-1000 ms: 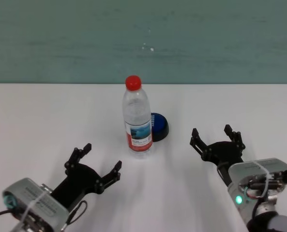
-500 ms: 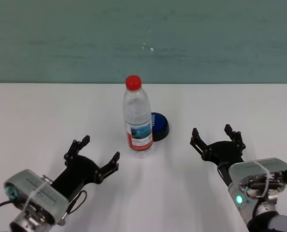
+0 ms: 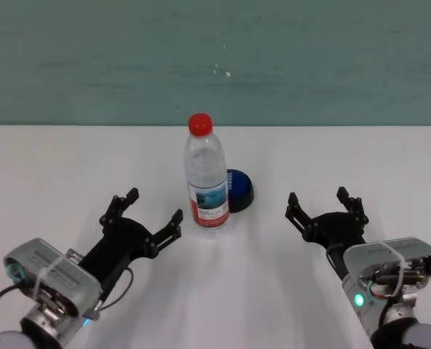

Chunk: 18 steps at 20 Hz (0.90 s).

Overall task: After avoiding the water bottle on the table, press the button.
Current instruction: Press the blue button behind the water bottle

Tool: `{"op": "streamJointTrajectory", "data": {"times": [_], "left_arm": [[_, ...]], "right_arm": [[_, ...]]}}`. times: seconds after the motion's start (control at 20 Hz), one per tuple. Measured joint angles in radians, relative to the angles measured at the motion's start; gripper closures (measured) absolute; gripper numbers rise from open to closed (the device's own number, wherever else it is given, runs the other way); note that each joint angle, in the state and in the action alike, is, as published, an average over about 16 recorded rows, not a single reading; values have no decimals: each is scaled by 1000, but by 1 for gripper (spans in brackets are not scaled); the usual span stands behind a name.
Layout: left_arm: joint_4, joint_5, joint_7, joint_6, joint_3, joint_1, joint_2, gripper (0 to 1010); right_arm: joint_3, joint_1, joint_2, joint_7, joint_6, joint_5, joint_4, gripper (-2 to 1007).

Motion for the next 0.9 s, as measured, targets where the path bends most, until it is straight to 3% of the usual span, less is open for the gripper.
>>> {"op": "streamJointTrajectory", "data": {"times": [0.6, 0.9], "left_arm": [[8, -14, -6, -4, 0, -8, -4, 10], [-17, -20, -15, -2, -4, 7, 12, 10]], "right_arm": [[0, 0, 0, 0, 0, 0, 0, 2], [0, 0, 0, 0, 0, 0, 0, 2]]}}
